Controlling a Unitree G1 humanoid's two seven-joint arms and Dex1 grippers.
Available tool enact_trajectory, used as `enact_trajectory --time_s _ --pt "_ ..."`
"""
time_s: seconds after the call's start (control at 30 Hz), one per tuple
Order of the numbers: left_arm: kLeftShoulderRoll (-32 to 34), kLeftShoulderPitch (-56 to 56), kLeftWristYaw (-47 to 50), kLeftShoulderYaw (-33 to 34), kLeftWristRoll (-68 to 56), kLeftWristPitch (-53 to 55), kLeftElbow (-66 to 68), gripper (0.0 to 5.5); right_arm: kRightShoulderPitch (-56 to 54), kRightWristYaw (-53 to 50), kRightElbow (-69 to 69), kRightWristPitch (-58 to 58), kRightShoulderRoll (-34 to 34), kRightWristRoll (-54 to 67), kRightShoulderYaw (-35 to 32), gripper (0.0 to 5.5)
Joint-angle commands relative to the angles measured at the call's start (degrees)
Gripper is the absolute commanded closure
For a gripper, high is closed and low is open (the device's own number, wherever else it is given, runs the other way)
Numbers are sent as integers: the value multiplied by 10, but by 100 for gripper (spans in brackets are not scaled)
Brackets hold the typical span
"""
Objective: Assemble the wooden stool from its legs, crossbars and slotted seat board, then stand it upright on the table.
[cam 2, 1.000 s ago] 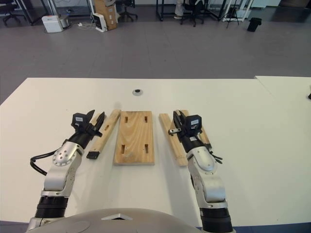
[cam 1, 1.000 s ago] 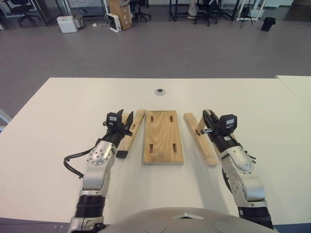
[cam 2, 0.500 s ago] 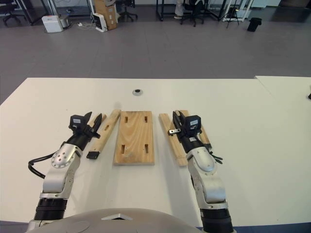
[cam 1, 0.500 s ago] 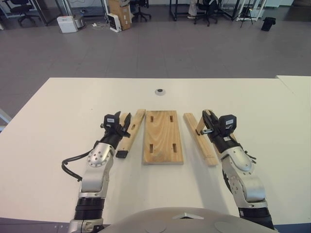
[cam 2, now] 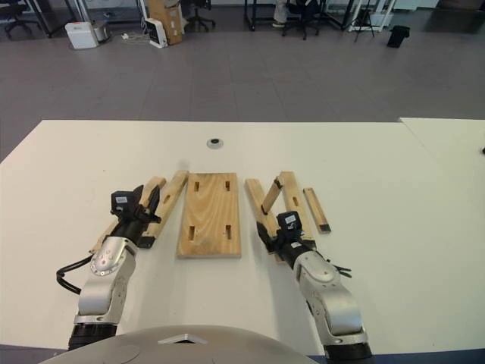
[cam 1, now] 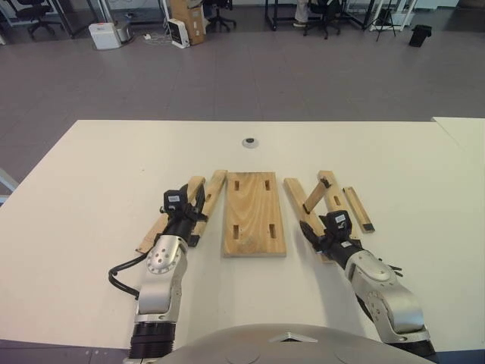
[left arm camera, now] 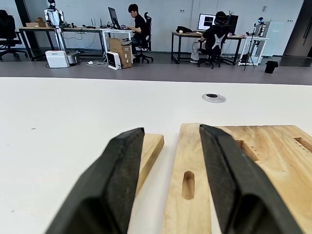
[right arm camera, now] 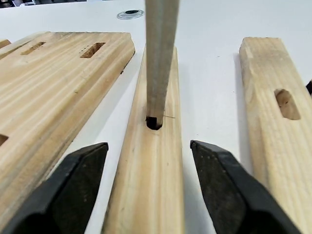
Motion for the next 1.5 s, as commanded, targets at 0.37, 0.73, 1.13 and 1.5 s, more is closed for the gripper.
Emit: enact_trajectory --time_s 0.37,0.73,1.13,1.5 --pt "-9 -4 21 4 5 -9 1 343 3 20 -71 121 -49 5 -9 202" --pt "-15 -24 14 -4 -2 -10 19 343 -6 22 -53 194 -51 16 -7 335" --pt "56 -218 -200 89 -344 151 -8 343 -253 71 29 241 -29 256 -258 345" --pt "80 -462 -255 133 -611 357 70 229 -377 78 31 396 -62 669 -309 345"
